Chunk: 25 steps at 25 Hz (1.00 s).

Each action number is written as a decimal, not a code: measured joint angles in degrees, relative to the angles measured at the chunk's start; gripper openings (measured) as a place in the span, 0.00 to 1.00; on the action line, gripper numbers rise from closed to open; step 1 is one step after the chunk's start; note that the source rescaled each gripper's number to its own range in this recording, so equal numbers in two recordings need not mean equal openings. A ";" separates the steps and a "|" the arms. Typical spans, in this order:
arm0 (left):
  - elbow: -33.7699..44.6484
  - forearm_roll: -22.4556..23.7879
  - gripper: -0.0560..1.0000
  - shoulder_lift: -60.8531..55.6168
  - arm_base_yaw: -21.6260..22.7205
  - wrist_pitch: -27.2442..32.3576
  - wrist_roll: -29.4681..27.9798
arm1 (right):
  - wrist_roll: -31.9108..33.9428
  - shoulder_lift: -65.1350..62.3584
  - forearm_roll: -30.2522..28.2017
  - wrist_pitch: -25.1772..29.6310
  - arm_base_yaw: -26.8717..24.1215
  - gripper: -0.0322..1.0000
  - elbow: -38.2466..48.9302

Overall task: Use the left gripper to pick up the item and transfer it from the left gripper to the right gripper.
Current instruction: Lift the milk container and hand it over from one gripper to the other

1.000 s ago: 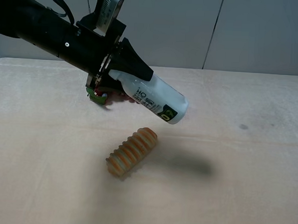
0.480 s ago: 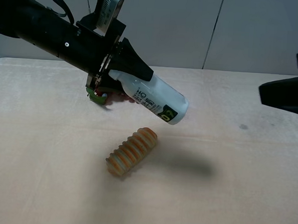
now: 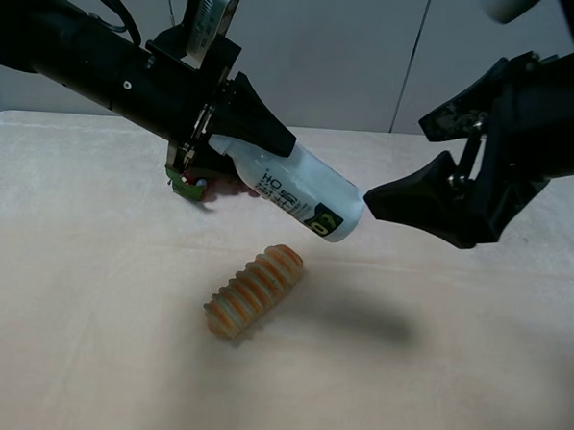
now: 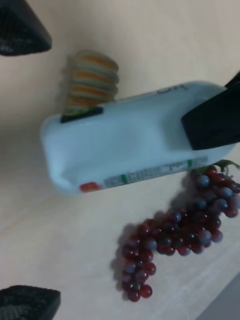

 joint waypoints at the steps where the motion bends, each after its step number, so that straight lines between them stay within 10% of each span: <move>1: 0.00 0.00 0.06 0.00 0.00 0.00 0.05 | -0.27 0.97 0.00 -0.65 0.00 1.00 0.00; 25: 0.00 0.00 0.06 0.00 0.00 1.28 0.28 | -18.31 13.86 13.79 -5.08 1.74 1.00 -1.38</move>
